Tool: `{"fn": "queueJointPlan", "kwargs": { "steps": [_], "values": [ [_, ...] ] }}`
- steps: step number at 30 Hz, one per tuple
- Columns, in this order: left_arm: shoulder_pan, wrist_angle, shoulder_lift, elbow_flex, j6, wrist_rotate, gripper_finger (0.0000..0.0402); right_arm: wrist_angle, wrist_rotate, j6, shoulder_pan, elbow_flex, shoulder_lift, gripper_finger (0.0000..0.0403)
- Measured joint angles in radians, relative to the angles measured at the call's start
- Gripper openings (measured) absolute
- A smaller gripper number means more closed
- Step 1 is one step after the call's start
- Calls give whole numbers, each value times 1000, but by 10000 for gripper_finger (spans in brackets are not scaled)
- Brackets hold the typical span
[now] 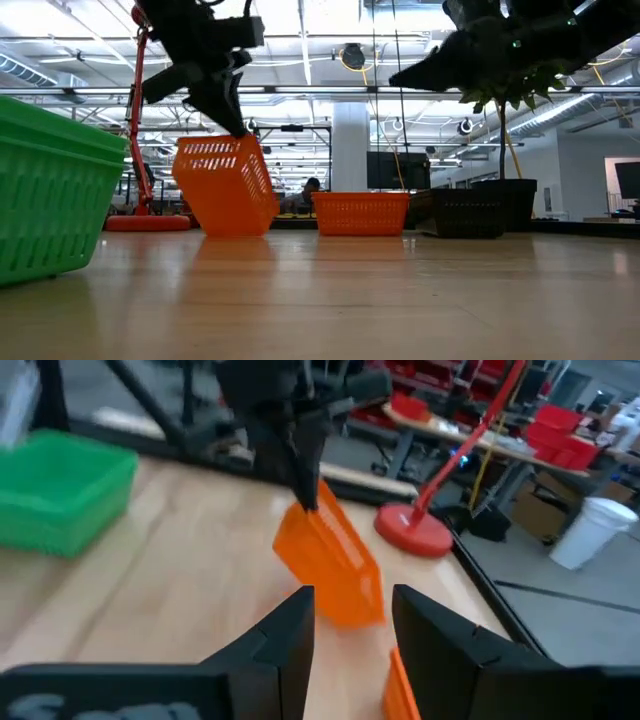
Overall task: Stack baskets by color
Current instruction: Stack the left orange basket on top of the orange basket
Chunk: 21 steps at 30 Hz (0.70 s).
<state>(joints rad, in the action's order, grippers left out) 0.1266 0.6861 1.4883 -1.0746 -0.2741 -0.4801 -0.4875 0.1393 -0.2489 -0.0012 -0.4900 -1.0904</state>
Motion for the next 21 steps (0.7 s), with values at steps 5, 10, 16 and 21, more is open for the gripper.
{"fn": "queueJointPlan", "kwargs": {
  "steps": [5,10,16,21],
  "values": [
    [17,-4,0,-49,-113,41,5,-98,-14,121,-30,0,0,130],
    [26,-10,0,-118,-206,42,2,-115,-12,201,-33,0,0,130],
    [42,-15,0,-200,-313,42,2,-112,-35,230,-33,0,0,130],
    [54,-85,0,-205,-388,119,2,-100,-180,271,-32,-13,-12,130]
  ]
}}
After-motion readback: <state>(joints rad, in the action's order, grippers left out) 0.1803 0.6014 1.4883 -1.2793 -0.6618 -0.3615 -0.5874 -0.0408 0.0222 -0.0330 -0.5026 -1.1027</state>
